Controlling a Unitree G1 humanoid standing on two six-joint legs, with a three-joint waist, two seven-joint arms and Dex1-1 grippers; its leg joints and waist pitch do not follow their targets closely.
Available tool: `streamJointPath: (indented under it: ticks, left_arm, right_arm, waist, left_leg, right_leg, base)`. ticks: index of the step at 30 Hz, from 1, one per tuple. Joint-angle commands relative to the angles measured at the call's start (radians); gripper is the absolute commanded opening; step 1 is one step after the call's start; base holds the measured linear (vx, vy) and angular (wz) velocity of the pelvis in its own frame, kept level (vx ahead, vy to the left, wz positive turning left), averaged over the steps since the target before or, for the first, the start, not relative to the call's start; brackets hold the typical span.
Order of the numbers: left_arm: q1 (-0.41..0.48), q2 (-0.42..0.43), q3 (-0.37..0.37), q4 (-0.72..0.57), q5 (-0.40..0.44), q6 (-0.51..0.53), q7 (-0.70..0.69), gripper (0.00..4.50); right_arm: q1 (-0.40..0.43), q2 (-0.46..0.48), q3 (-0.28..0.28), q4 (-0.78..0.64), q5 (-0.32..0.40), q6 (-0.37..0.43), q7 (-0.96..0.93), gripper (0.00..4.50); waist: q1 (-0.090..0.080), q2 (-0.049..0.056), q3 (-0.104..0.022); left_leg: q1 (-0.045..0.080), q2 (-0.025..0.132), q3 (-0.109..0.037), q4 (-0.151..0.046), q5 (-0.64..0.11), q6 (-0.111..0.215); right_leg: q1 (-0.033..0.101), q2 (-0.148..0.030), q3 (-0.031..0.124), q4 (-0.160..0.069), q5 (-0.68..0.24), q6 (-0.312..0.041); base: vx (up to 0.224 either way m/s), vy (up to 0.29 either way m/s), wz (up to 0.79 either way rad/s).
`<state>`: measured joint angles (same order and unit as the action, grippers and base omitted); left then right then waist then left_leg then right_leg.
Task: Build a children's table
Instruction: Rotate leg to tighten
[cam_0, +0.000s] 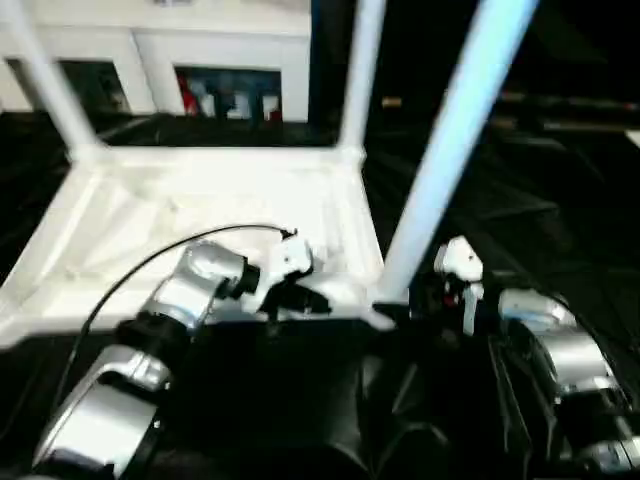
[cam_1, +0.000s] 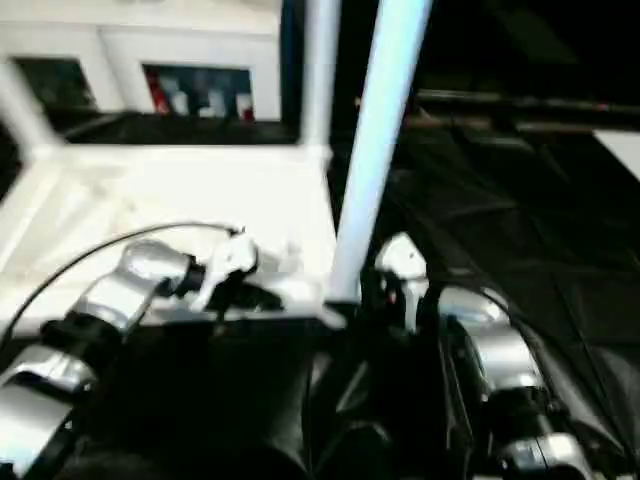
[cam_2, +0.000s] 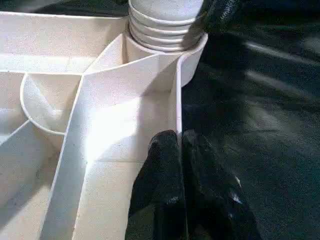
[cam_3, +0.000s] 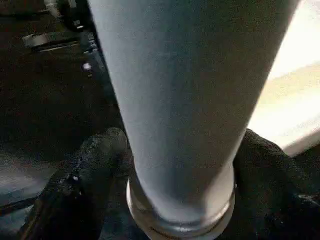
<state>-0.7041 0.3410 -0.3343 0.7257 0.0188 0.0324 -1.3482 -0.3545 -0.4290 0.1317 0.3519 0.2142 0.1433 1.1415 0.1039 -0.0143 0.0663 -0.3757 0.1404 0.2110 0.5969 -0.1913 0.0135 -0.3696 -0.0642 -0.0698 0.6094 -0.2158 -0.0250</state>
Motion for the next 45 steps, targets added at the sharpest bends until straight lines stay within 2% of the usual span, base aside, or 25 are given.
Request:
streamJointPath:
  ticks: [1,4,5,8,10,15,19,22,24,25,26,27,28,29,30,31,32,34,35,36,37,39,41,42,45]
  left_arm:
    - [0.001,0.003,-0.009,-0.040,-0.027,-0.006,-0.038,0.00]
    - [-0.001,0.009,-0.006,-0.037,-0.027,-0.010,-0.046,0.00]
    - [-0.001,0.010,-0.006,-0.036,-0.027,-0.010,-0.047,0.00]
    - [0.000,0.010,-0.001,-0.033,-0.021,-0.013,-0.047,0.00]
    - [0.001,0.009,0.000,-0.035,-0.020,-0.011,-0.048,0.00]
    - [0.002,0.009,0.004,-0.039,-0.021,-0.007,-0.045,0.00]
    - [-0.002,-0.002,0.019,-0.020,-0.017,-0.008,-0.007,0.00]
    - [-0.027,-0.038,0.032,0.038,0.015,-0.003,0.122,0.00]
    - [-0.039,-0.054,0.040,0.063,0.025,-0.005,0.177,0.00]
    - [-0.064,-0.103,0.055,0.110,0.031,-0.005,0.276,0.00]
    - [-0.065,-0.106,0.056,0.112,0.031,-0.005,0.282,0.00]
    - [-0.070,-0.119,0.059,0.122,0.032,-0.005,0.304,0.00]
    - [-0.077,-0.140,0.058,0.133,0.035,-0.003,0.328,0.00]
    - [-0.084,-0.167,0.052,0.146,0.042,-0.002,0.357,0.00]
    - [-0.091,-0.191,0.047,0.157,0.048,0.000,0.380,0.00]
    - [-0.095,-0.209,0.044,0.167,0.052,0.001,0.397,0.00]
    - [-0.101,-0.232,0.041,0.180,0.056,0.001,0.414,0.00]
    - [-0.108,-0.259,0.037,0.195,0.059,0.001,0.423,0.00]
    - [-0.109,-0.268,0.036,0.199,0.059,0.000,0.425,0.00]
    - [-0.112,-0.277,0.036,0.204,0.059,-0.002,0.427,0.00]
    - [-0.114,-0.286,0.040,0.208,0.053,-0.003,0.422,0.00]
    - [-0.116,-0.289,0.044,0.210,0.051,-0.005,0.420,0.00]
    - [-0.119,-0.269,0.050,0.206,0.047,-0.014,0.395,0.00]
    - [-0.116,-0.258,0.051,0.199,0.043,-0.015,0.377,0.00]
    - [-0.098,-0.227,0.048,0.164,0.028,-0.022,0.291,0.00]
  right_arm:
    - [0.011,-0.032,0.026,-0.027,0.009,0.009,0.047,3.48]
    - [0.010,-0.035,0.030,-0.022,-0.002,0.005,0.049,3.48]
    - [0.010,-0.035,0.031,-0.021,-0.003,0.004,0.048,3.25]
    - [0.008,-0.022,0.034,-0.026,-0.005,0.015,0.050,3.10]
    - [0.008,-0.018,0.036,-0.028,-0.001,0.019,0.050,2.83]
    - [0.009,-0.023,0.050,-0.029,0.009,0.022,0.058,2.66]
    - [0.023,-0.012,0.049,-0.025,0.007,0.024,0.041,2.63]
    - [0.022,0.046,0.010,0.041,-0.021,0.006,-0.108,2.63]
    - [0.017,0.069,-0.006,0.067,-0.030,0.006,-0.170,2.63]
    - [-0.003,0.136,-0.053,0.138,-0.047,0.026,-0.355,2.63]
    - [-0.005,0.140,-0.056,0.142,-0.048,0.028,-0.367,2.62]
    - [-0.010,0.157,-0.066,0.158,-0.052,0.035,-0.412,2.62]
    - [-0.017,0.183,-0.078,0.175,-0.057,0.049,-0.472,2.62]
    - [-0.030,0.216,-0.086,0.191,-0.063,0.063,-0.540,2.62]
    - [-0.043,0.247,-0.093,0.205,-0.067,0.077,-0.596,2.62]
    - [-0.054,0.271,-0.098,0.216,-0.070,0.086,-0.637,2.62]
    - [-0.073,0.301,-0.100,0.235,-0.075,0.095,-0.671,2.62]
    - [-0.097,0.332,-0.085,0.255,-0.085,0.088,-0.676,2.62]
    - [-0.104,0.342,-0.074,0.257,-0.088,0.078,-0.662,2.62]
    - [-0.111,0.349,-0.060,0.258,-0.093,0.065,-0.647,3.18]
    - [-0.118,0.354,-0.039,0.253,-0.095,0.052,-0.615,3.32]
    - [-0.119,0.355,-0.035,0.250,-0.094,0.051,-0.606,3.38]
    - [-0.108,0.322,-0.012,0.216,-0.095,0.038,-0.537,3.67]
    - [-0.099,0.298,-0.001,0.196,-0.092,0.033,-0.489,3.76]
    - [-0.071,0.227,0.014,0.144,-0.066,0.024,-0.353,3.76]
  waist:
    - [-0.001,0.008,-0.063]
    - [-0.002,0.005,-0.062]
    - [-0.003,0.004,-0.062]
    - [-0.001,0.004,-0.064]
    - [-0.001,0.005,-0.065]
    - [0.001,0.004,-0.063]
    - [0.000,0.004,-0.063]
    - [-0.003,0.003,-0.063]
    - [-0.006,0.000,-0.060]
    - [-0.014,0.004,-0.057]
    - [-0.015,0.002,-0.056]
    - [-0.022,0.001,-0.056]
    - [-0.023,0.005,-0.058]
    - [-0.030,0.010,-0.056]
    - [-0.029,0.013,-0.055]
    - [-0.032,0.008,-0.054]
    - [-0.034,0.015,-0.054]
    - [-0.038,0.013,-0.053]
    - [-0.040,0.013,-0.054]
    - [-0.041,0.015,-0.054]
    - [-0.043,0.015,-0.055]
    - [-0.043,0.015,-0.055]
    - [-0.042,0.017,-0.056]
    - [-0.040,0.012,-0.057]
    - [-0.035,0.012,-0.060]
  left_leg:
    - [0.031,0.123,-0.054,-0.081,-0.225,0.010]
    - [0.031,0.122,-0.054,-0.084,-0.244,-0.009]
    - [0.032,0.122,-0.055,-0.084,-0.242,-0.011]
    - [0.028,0.120,-0.054,-0.081,-0.214,-0.004]
    - [0.027,0.120,-0.053,-0.080,-0.200,0.005]
    - [0.029,0.121,-0.054,-0.080,-0.221,-0.001]
    - [0.028,0.121,-0.054,-0.081,-0.212,0.001]
    - [0.031,0.120,-0.055,-0.081,-0.226,-0.009]
    - [0.034,0.115,-0.057,-0.080,-0.251,-0.023]
    - [0.033,0.117,-0.062,-0.083,-0.282,-0.040]
    - [0.038,0.118,-0.065,-0.085,-0.298,-0.052]
    - [0.037,0.117,-0.068,-0.088,-0.322,-0.062]
    - [0.034,0.116,-0.070,-0.088,-0.323,-0.066]
    - [0.032,0.117,-0.069,-0.093,-0.334,-0.069]
    - [0.036,0.118,-0.072,-0.092,-0.346,-0.076]
    - [0.040,0.114,-0.070,-0.091,-0.368,-0.081]
    - [0.044,0.112,-0.070,-0.090,-0.388,-0.086]
    - [0.039,0.112,-0.073,-0.091,-0.387,-0.084]
    - [0.041,0.111,-0.071,-0.088,-0.384,-0.075]
    - [0.039,0.111,-0.071,-0.088,-0.380,-0.070]
    - [0.037,0.110,-0.069,-0.089,-0.368,-0.059]
    - [0.036,0.111,-0.068,-0.090,-0.361,-0.053]
    - [0.034,0.112,-0.068,-0.090,-0.350,-0.043]
    - [0.034,0.112,-0.067,-0.089,-0.344,-0.037]
    - [0.028,0.113,-0.062,-0.086,-0.292,-0.008]
  right_leg:
    - [0.025,-0.128,0.067,-0.072,-0.147,-0.268]
    - [0.024,-0.127,0.068,-0.074,-0.175,-0.260]
    - [0.024,-0.128,0.069,-0.074,-0.172,-0.260]
    - [0.028,-0.129,0.069,-0.071,-0.129,-0.266]
    - [0.028,-0.127,0.067,-0.068,-0.106,-0.270]
    - [0.027,-0.130,0.068,-0.073,-0.154,-0.265]
    - [0.027,-0.127,0.068,-0.071,-0.141,-0.264]
    - [0.023,-0.130,0.068,-0.073,-0.151,-0.268]
    - [0.020,-0.133,0.070,-0.083,-0.217,-0.255]
    - [0.016,-0.136,0.072,-0.089,-0.286,-0.241]
    - [0.016,-0.134,0.069,-0.092,-0.308,-0.234]
    - [0.017,-0.134,0.069,-0.094,-0.333,-0.223]
    - [0.020,-0.134,0.069,-0.092,-0.332,-0.216]
    - [0.014,-0.133,0.071,-0.094,-0.327,-0.212]
    - [0.015,-0.133,0.070,-0.095,-0.332,-0.209]
    - [0.011,-0.133,0.071,-0.099,-0.355,-0.203]
    - [0.008,-0.135,0.072,-0.103,-0.375,-0.199]
    - [0.012,-0.135,0.072,-0.105,-0.383,-0.190]
    - [0.010,-0.136,0.073,-0.106,-0.378,-0.190]
    - [0.010,-0.136,0.074,-0.106,-0.372,-0.190]
    - [0.012,-0.133,0.073,-0.104,-0.354,-0.190]
    - [0.012,-0.133,0.073,-0.103,-0.345,-0.193]
    - [0.015,-0.133,0.073,-0.101,-0.330,-0.198]
    - [0.017,-0.133,0.072,-0.102,-0.328,-0.196]
    - [0.024,-0.134,0.074,-0.096,-0.259,-0.208]
  base:
    - [0.000,0.000,0.00]
    - [0.000,0.000,0.00]
    - [0.000,0.000,0.00]
    - [0.000,0.000,0.00]
    - [0.000,0.000,0.00]
    - [0.000,0.000,0.00]
    - [0.000,0.000,0.00]
    - [0.000,0.000,0.00]
    - [0.000,0.000,0.00]
    - [0.000,0.000,0.00]
    - [0.000,0.000,0.00]
    - [0.000,0.000,0.00]
    - [0.000,0.000,0.00]
    - [0.000,0.000,0.00]
    - [0.000,0.000,0.00]
    - [0.000,0.000,0.00]
    - [0.000,0.000,0.00]
    - [0.000,0.000,0.00]
    - [0.000,0.000,0.00]
    - [0.000,0.000,0.00]
    - [0.000,0.000,0.00]
    - [0.000,0.000,0.00]
    - [0.000,0.000,0.00]
    - [0.000,0.000,0.00]
    - [0.000,0.000,0.00]
